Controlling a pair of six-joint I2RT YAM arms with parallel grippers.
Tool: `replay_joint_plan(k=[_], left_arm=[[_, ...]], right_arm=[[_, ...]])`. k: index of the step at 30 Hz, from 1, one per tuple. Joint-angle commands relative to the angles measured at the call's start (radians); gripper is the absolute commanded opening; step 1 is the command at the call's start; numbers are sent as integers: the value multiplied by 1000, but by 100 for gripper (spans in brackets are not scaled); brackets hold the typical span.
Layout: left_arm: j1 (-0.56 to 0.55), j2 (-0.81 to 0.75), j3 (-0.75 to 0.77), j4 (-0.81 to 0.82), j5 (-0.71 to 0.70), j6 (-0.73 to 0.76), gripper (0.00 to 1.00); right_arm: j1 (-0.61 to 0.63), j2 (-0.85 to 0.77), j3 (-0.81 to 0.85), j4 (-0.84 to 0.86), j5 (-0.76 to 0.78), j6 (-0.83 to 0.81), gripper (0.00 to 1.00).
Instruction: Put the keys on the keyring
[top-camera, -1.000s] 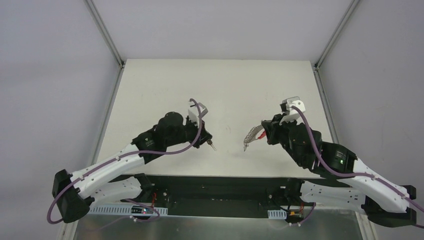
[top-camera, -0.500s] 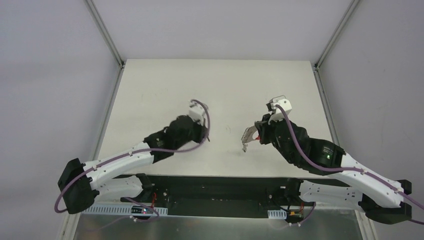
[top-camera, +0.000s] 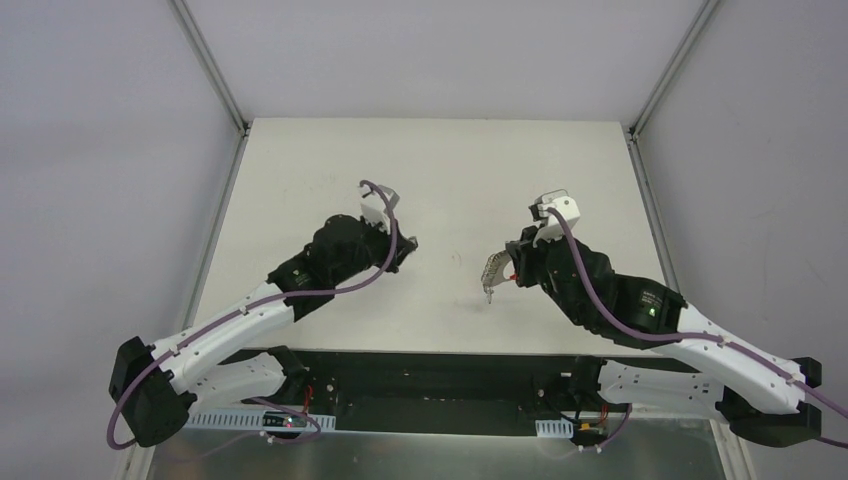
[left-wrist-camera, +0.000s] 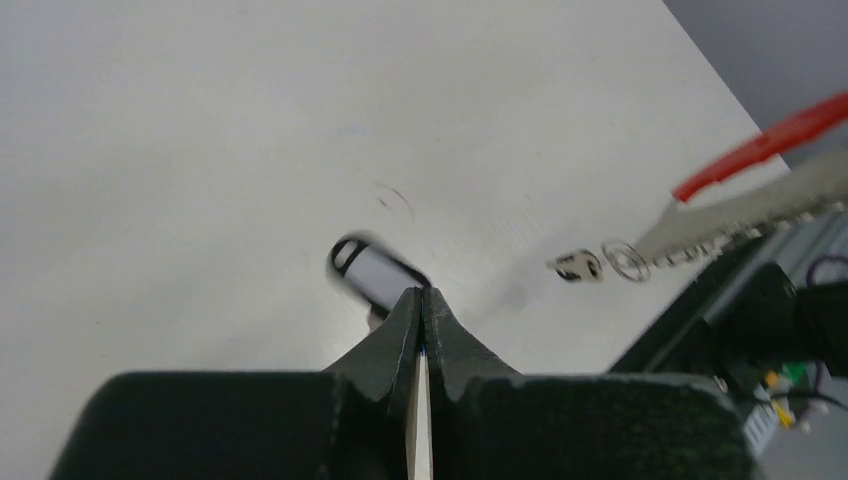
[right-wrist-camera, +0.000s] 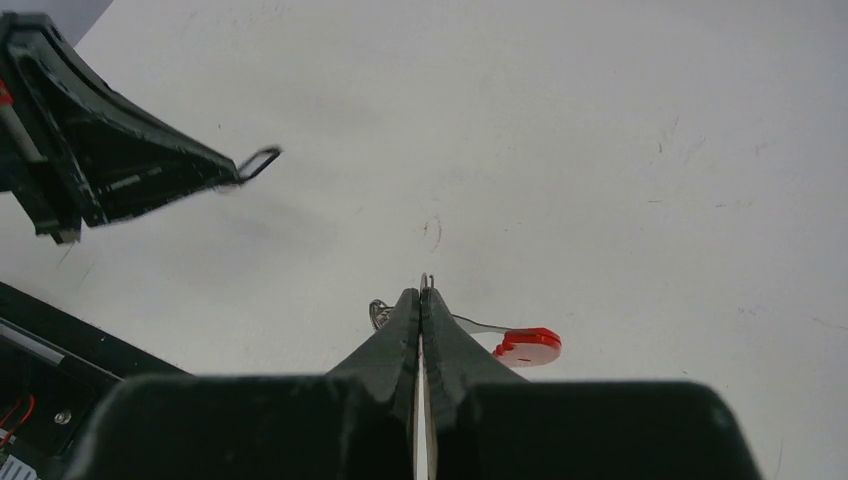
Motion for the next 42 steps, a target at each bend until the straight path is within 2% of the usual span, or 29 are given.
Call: replay_joint_plan(k=[1,13,22,30,42], left_arm=[[-85,21,58,4,69,32,0],[-86,11,96,9,367,81,0],[-85,-23,75,153,591,32,0],[-86,-67,40,324,680,-57,0],[-85,-65,9,525,723,-186,0]], right_arm=[[1,-3,15,64,-32,-21,0],[1,21,24,66,-187,-84,0],[0,6,0,96,-328,-149,0],[1,-25,-37,153,-487,-186,0],[2,-117,-139,306,-679,-258,0]])
